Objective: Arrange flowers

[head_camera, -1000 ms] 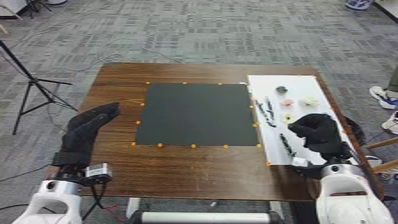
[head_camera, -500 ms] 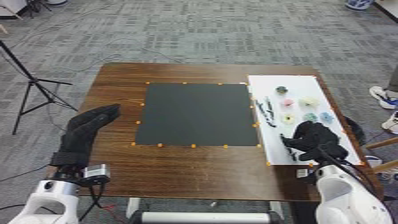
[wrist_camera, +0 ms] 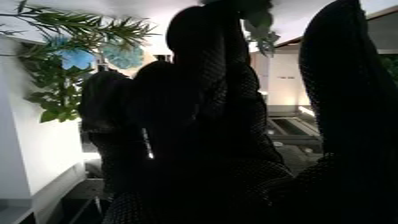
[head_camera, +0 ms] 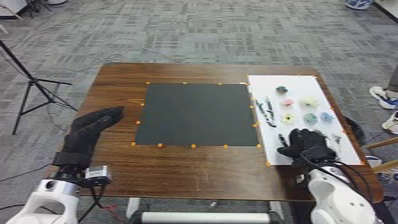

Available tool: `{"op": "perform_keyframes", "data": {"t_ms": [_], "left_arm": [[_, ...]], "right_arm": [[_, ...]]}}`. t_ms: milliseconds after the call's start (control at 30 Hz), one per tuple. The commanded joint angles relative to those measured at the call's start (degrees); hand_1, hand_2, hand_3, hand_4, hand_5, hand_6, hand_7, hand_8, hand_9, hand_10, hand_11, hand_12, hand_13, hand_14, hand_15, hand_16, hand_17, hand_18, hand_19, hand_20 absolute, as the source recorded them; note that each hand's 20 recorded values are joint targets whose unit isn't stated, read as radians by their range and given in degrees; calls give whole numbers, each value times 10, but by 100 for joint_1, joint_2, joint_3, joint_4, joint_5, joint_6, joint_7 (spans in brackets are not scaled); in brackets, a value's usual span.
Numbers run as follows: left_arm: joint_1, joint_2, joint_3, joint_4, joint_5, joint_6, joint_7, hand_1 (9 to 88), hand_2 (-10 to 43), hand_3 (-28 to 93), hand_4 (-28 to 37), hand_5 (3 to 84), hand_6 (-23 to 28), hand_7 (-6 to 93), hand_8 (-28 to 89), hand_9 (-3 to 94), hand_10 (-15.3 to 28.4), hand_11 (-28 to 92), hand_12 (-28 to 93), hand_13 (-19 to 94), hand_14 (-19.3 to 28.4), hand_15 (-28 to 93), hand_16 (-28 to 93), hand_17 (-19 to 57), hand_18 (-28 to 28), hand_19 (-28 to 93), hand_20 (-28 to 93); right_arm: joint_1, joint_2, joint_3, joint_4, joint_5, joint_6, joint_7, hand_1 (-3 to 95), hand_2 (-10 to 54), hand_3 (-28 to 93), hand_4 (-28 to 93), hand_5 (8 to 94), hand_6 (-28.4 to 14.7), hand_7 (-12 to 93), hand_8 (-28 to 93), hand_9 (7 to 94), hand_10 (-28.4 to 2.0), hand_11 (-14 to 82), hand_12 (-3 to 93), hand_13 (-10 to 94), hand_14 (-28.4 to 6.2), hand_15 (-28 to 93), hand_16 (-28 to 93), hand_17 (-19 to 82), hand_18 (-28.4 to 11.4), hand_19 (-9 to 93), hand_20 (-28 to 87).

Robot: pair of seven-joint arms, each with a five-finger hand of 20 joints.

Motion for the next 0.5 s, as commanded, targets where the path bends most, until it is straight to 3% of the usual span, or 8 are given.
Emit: {"op": "perform_keyframes", "data": {"t_ms": [33, 100, 167, 367, 500], "left_arm": [[134, -65, -49, -55, 7, -202, -108, 279, -4, 688, -162, 485, 32, 148, -63, 450, 132, 188, 140, 332, 163, 153, 15, 34, 77, 36, 132], [157, -78, -63, -64, 10, -238, -109, 280, -5, 688, -161, 486, 32, 148, -63, 449, 132, 188, 140, 332, 163, 153, 14, 34, 77, 32, 131], [127, -78, -64, -48, 5, -290, -143, 280, -5, 687, -161, 485, 32, 149, -62, 449, 132, 187, 140, 332, 163, 153, 14, 34, 77, 31, 131], [108, -109, -73, -44, -18, -375, -203, 281, -5, 686, -159, 486, 33, 148, -62, 448, 133, 188, 141, 331, 164, 153, 14, 34, 77, 29, 131], [135, -122, -113, -60, -25, -440, -275, 281, -5, 685, -158, 487, 35, 148, -62, 447, 133, 188, 141, 331, 164, 152, 14, 34, 77, 29, 132]], "right_arm": [[93, 76, -179, 397, -13, 38, 345, 419, -95, 633, -198, 613, -22, 421, 162, 745, -133, 506, 407, 853, -23, 660, 402, 526, -208, 932, 476], [95, 68, -186, 404, 11, -62, 392, 555, -95, 508, -167, 606, -1, 458, 249, 781, -111, 493, 460, 884, -14, 661, 404, 560, -197, 932, 495], [77, 61, -176, 388, 91, -182, 462, 590, -95, 502, -171, 607, 2, 467, 257, 799, -96, 470, 499, 895, -11, 663, 403, 577, -190, 932, 501], [106, 20, -49, 385, 531, -464, 561, 634, -95, 549, -174, 615, 5, 483, 256, 848, -78, 421, 510, 926, -3, 644, 402, 615, -169, 932, 480], [137, -20, 96, 246, 1162, -669, 626, 626, -95, 577, -145, 675, 0, 396, 231, 903, -76, 324, 444, 936, -1, 620, 368, 631, -156, 932, 429]]}}
